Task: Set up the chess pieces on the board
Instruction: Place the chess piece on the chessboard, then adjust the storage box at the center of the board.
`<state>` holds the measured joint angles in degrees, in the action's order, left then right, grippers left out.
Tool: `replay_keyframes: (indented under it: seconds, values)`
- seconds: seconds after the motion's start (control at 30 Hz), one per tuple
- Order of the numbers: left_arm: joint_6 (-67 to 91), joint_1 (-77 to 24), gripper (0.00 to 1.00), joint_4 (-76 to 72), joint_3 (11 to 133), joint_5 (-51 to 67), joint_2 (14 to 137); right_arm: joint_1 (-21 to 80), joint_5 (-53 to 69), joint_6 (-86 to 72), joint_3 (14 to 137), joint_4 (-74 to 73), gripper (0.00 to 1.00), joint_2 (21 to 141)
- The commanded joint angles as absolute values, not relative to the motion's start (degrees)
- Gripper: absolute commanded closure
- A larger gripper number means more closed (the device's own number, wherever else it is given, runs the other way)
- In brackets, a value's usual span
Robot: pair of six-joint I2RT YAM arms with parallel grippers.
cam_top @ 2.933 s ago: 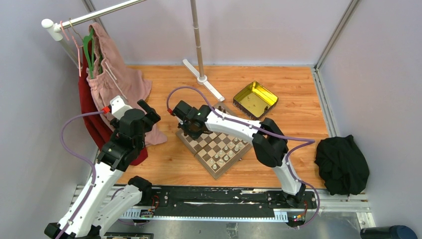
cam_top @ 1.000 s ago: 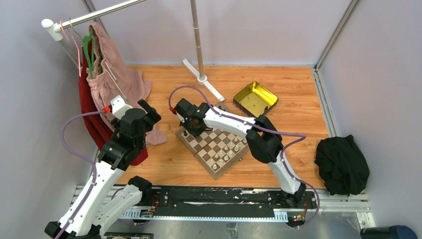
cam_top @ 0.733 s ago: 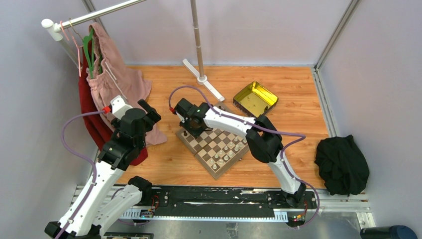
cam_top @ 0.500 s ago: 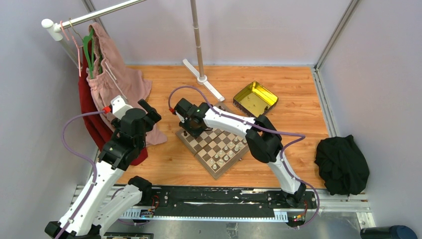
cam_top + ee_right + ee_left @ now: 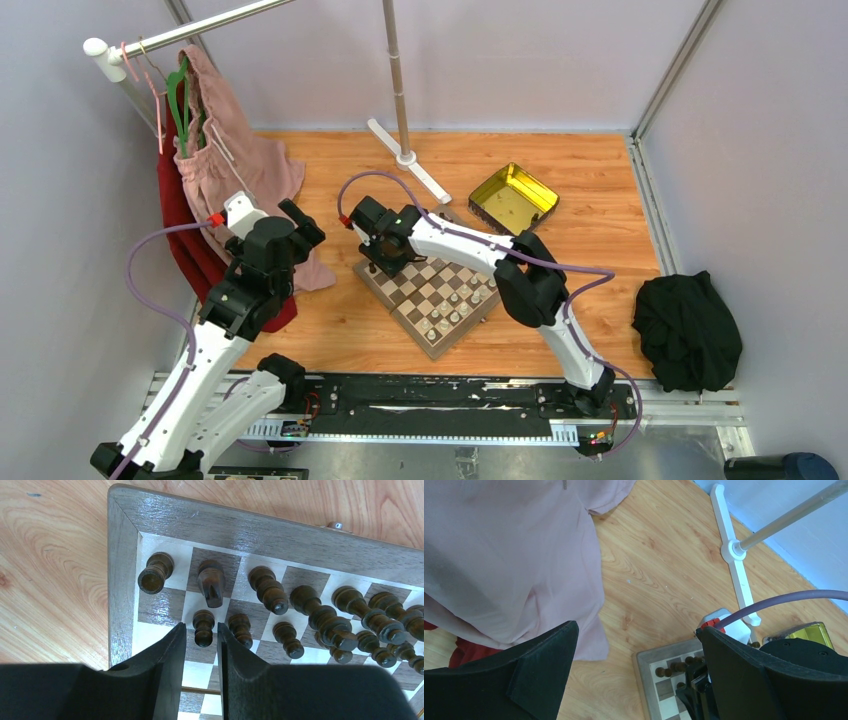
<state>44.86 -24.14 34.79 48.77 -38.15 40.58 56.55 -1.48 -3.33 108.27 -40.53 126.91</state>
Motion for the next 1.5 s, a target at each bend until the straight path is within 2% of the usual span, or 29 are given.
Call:
replay_keyframes:
  seconds: [0.0, 0.43, 0.97, 1.47]
  values:
    - [45.79, -24.17, 0.00, 33.74, 48.73, -38.87, 40.61, 55.98, -1.46, -2.48, 108.75, -42.19, 0.66, 124.50]
    - [45.61, -24.17, 0.00, 32.92, 50.07, -39.51, 41.29, 56.00, -1.46, -2.38, 107.19, -42.11, 0.65, 120.48]
    - [43.77, -24.17, 0.00, 28.42, 55.23, -37.74, 49.58, 54.68, -7.32, -2.40, 101.09, -41.92, 0.62, 107.77]
    - [42.76, -24.17, 0.00, 25.71, 55.99, -35.46, 54.01, 37.34, -8.55, -3.09, 91.42, -38.47, 0.58, 103.26]
